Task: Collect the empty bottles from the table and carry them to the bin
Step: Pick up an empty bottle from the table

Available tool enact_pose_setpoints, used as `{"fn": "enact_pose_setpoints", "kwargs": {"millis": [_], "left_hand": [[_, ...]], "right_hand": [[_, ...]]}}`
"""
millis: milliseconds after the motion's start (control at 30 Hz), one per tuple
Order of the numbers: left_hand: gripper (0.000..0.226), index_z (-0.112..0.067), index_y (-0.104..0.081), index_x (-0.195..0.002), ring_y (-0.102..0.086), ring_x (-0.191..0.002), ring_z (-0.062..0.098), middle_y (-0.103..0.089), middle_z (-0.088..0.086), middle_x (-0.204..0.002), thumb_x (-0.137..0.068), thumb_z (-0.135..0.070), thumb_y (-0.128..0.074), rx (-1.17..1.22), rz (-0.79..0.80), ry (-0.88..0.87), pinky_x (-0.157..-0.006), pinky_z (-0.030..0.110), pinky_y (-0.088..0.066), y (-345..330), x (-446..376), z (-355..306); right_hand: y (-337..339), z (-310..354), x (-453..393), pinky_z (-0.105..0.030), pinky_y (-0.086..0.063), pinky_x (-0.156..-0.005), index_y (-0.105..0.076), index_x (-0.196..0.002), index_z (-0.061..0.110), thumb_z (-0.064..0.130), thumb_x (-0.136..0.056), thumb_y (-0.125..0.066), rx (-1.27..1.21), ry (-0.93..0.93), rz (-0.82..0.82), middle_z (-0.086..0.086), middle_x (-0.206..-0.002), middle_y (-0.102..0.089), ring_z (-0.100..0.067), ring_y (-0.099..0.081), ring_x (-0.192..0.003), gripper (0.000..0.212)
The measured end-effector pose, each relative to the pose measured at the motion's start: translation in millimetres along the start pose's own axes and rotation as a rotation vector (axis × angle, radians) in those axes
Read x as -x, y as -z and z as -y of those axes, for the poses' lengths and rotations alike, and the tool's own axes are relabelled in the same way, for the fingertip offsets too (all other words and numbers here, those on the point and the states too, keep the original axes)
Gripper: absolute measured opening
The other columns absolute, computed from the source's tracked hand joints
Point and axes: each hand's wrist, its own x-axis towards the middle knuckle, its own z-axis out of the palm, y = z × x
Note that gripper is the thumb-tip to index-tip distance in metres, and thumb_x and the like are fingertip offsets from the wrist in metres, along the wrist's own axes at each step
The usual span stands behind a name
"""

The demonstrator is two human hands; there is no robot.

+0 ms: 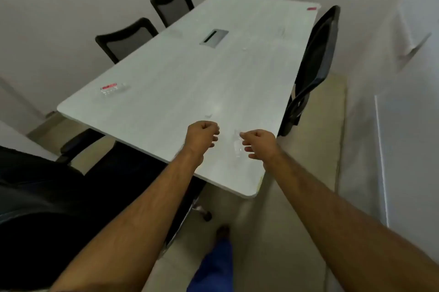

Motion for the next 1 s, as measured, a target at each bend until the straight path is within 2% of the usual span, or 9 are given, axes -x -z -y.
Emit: {"fn": "enact_pose_setpoints", "kwargs": {"millis": [133,300,433,500,600,700,833,933,1000], "left_hand": [[0.010,-0.013,-0.069,-0.087,-0.064,-0.074,0.017,-0.069,0.005,-0.087,-0.089,-0.012,-0.059,-0.013,-0.001,0.078,-0.064,0.028,-0.052,-16,-71,24],[0.012,-0.014,-0.067,-0.084,-0.062,-0.072,0.017,-0.067,0.004,-0.083,-0.090,-0.011,-0.059,-0.046,0.032,0.244,-0.063,0.028,-0.051,-27,-156,49],[0.010,-0.010,-0.068,-0.089,-0.061,-0.071,0.018,-0.067,0.007,-0.086,-0.089,-0.011,-0.058,-0.121,0.054,0.295,-0.060,0.027,-0.049,-30,-210,53],[0.011,-0.009,-0.069,-0.089,-0.062,-0.070,0.019,-0.067,0.008,-0.085,-0.088,-0.012,-0.058,-0.161,0.060,0.307,-0.060,0.027,-0.049,-30,-233,58],[0.014,-0.008,-0.069,-0.094,-0.068,-0.088,0.028,-0.071,0.010,-0.093,-0.086,-0.019,-0.064,-0.313,-0.056,0.253,-0.078,0.035,-0.058,-26,-266,66],[0.040,-0.007,-0.060,-0.115,-0.064,-0.101,0.032,-0.064,0.015,-0.117,-0.083,-0.027,-0.071,-0.529,-0.155,0.144,-0.085,0.035,-0.053,-23,-297,72],[0.054,-0.008,-0.050,-0.132,-0.057,-0.112,0.034,-0.050,0.017,-0.130,-0.085,-0.027,-0.067,-0.736,-0.055,0.077,-0.090,0.038,-0.050,-35,-323,79],[0.029,-0.006,-0.059,-0.116,-0.060,-0.102,0.035,-0.052,0.017,-0.120,-0.089,-0.014,-0.058,-0.888,0.102,0.003,-0.075,0.031,-0.045,-49,-332,83],[0.028,-0.008,-0.062,-0.110,-0.061,-0.094,0.031,-0.054,0.013,-0.113,-0.083,-0.016,-0.063,-0.874,0.171,-0.006,-0.074,0.030,-0.046,-59,-329,82]], "right_hand": [[-25,-22,-70,-0.041,-0.055,-0.096,-0.061,-0.127,0.016,0.045,-0.083,-0.076,0.232,-0.055,-0.119,-0.009,-0.131,-0.064,-0.029,-0.064,-0.114,0.054],[-45,-48,-147,-0.045,-0.052,-0.096,-0.040,-0.147,0.012,0.059,-0.077,-0.074,0.525,-0.291,-0.049,-0.015,-0.144,-0.054,-0.037,-0.056,-0.126,0.091],[-53,-35,-186,-0.037,-0.054,-0.087,-0.051,-0.136,0.018,0.050,-0.077,-0.071,0.615,-0.303,-0.047,-0.009,-0.127,-0.065,-0.031,-0.065,-0.110,0.070],[-58,-21,-204,-0.038,-0.055,-0.088,-0.056,-0.130,0.021,0.049,-0.071,-0.071,0.487,-0.318,-0.059,-0.005,-0.120,-0.067,-0.029,-0.066,-0.106,0.067],[-67,-4,-235,-0.045,-0.060,-0.087,-0.061,-0.118,0.026,0.054,-0.057,-0.070,0.200,-0.312,-0.068,-0.001,-0.114,-0.070,-0.024,-0.071,-0.095,0.068],[-72,14,-259,-0.044,-0.061,-0.079,-0.061,-0.121,0.020,0.038,-0.072,-0.074,0.131,-0.278,0.029,-0.004,-0.103,-0.069,-0.021,-0.070,-0.085,0.053],[-62,22,-278,-0.039,-0.059,-0.071,-0.059,-0.124,0.018,0.024,-0.083,-0.071,0.085,-0.272,0.058,-0.006,-0.107,-0.066,-0.020,-0.065,-0.083,0.043],[-50,21,-284,-0.037,-0.057,-0.069,-0.060,-0.125,0.019,0.021,-0.083,-0.069,0.084,-0.265,0.060,-0.005,-0.104,-0.065,-0.020,-0.064,-0.083,0.043],[-39,19,-284,-0.038,-0.056,-0.070,-0.060,-0.124,0.020,0.021,-0.084,-0.067,0.076,-0.254,0.063,-0.008,-0.107,-0.066,-0.021,-0.064,-0.086,0.042]]}}
